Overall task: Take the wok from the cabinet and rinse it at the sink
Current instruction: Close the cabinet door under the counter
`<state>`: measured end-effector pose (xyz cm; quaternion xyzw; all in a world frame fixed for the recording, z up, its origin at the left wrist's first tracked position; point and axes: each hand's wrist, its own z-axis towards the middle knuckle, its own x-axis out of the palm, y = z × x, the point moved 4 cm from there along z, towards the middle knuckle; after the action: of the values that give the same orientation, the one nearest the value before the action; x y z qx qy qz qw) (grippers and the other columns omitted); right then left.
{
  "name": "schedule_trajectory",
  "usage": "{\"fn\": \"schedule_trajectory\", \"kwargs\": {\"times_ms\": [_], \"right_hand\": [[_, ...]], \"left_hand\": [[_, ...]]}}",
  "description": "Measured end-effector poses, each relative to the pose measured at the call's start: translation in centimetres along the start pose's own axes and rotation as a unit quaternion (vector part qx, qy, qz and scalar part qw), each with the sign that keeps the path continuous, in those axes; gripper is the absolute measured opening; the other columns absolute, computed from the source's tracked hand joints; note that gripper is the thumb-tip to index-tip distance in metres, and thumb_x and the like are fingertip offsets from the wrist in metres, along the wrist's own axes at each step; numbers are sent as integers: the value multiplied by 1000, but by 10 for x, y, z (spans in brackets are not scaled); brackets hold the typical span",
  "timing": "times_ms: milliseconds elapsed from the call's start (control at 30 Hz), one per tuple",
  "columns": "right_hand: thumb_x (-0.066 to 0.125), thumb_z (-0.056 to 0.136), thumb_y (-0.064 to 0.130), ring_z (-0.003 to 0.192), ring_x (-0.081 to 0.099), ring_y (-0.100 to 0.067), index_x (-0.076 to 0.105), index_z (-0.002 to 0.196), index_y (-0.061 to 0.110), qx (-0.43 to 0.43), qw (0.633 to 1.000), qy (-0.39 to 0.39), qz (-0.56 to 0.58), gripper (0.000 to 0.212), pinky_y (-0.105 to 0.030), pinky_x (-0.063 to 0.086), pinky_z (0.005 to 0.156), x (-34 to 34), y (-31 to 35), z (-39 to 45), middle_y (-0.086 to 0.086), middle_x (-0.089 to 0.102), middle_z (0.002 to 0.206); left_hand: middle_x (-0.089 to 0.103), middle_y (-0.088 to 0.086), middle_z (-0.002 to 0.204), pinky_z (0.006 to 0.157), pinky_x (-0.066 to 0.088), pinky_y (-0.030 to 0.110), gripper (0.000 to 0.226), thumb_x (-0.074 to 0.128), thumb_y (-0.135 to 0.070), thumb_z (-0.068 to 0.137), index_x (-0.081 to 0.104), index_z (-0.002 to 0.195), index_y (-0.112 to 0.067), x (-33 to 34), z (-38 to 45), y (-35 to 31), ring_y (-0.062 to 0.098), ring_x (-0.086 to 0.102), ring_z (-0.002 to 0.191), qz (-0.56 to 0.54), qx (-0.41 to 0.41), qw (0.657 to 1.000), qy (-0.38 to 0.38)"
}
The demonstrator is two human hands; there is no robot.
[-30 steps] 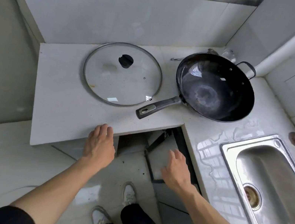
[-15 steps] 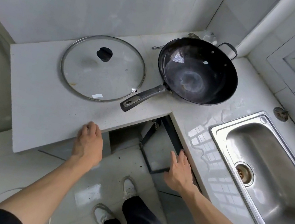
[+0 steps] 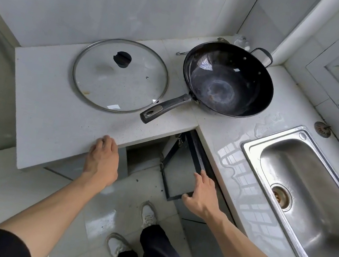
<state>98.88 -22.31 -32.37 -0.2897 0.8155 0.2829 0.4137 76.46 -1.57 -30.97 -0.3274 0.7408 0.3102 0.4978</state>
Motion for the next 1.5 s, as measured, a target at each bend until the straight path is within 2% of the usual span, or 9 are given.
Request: {"fn": "schedule_trajectory", "kwargs": {"times_ms": [300, 400, 500, 633, 667, 700, 833, 1100, 1500], "right_hand": [[56, 87, 16, 137, 27, -20, 36, 145, 6, -38, 983, -43, 176, 62, -23, 25, 111, 18, 30, -2, -6, 31, 147], [55, 80, 12, 97, 47, -12, 56, 109, 17, 18, 950, -94, 297, 30, -24, 41, 86, 19, 36, 1, 0, 50, 111], [55, 82, 19, 62, 42, -12, 47, 81, 15, 155, 872, -84, 457, 9, -30, 40, 62, 30, 41, 7, 2, 49, 75], [52, 91, 30, 74, 44, -23, 52, 79, 6, 221, 790, 0, 571, 26, -42, 50, 77, 47, 42, 15, -10, 50, 79], [52, 95, 32, 75, 49, -24, 64, 96, -10, 224, 774, 16, 592, 44, -49, 53, 86, 49, 43, 16, -10, 55, 82], [50, 99, 35, 77, 55, -24, 51, 116, -17, 227, 747, 35, 624, 55, -50, 53, 93, 53, 44, 19, -10, 61, 86], [37, 102, 51, 93, 67, -26, 61, 120, -2, 215, 664, 109, 708, 61, -37, 51, 91, 54, 62, 26, -12, 71, 100], [25, 98, 66, 128, 52, -35, 42, 143, -2, 223, 586, 172, 760, 83, -45, 34, 114, 52, 81, 38, -21, 51, 142], [21, 93, 74, 138, 41, -37, 35, 147, -1, 227, 482, 208, 821, 93, -45, 31, 114, 47, 127, 62, -21, 38, 152]], "left_hand": [[27, 17, 143, 105, 41, 36, 90, 70, -29, 73, 20, 142, 0, 2, 0, 6, 30, 35, 127, -36, 16, 999, 9], [28, 16, 142, 104, 41, 36, 90, 70, -29, 72, 20, 141, -1, 3, 1, 8, 30, 35, 127, -32, 18, 999, 3], [26, 16, 144, 107, 39, 36, 92, 70, -29, 72, 18, 142, -1, 4, 1, 10, 31, 33, 129, -43, 21, 999, 2], [27, 14, 144, 108, 37, 37, 88, 68, -26, 72, 20, 142, -2, 4, 2, 10, 30, 33, 130, -59, 19, 998, 0], [27, 14, 144, 108, 38, 37, 87, 68, -25, 72, 21, 142, -2, 4, 3, 10, 30, 33, 129, -62, 20, 998, 0], [28, 14, 143, 108, 38, 37, 86, 67, -24, 72, 22, 141, -2, 3, 3, 11, 30, 34, 129, -65, 20, 998, 1], [29, 13, 143, 108, 37, 37, 85, 68, -23, 71, 24, 140, -3, 3, 4, 12, 29, 35, 127, -72, 18, 997, 5], [27, 14, 143, 107, 37, 35, 89, 70, -22, 69, 22, 141, -1, 2, 5, 8, 30, 33, 127, -76, 5, 997, 15], [26, 13, 146, 113, 31, 37, 83, 66, -18, 72, 23, 142, -2, -5, 7, 5, 30, 31, 132, -91, -14, 996, 17]]}}
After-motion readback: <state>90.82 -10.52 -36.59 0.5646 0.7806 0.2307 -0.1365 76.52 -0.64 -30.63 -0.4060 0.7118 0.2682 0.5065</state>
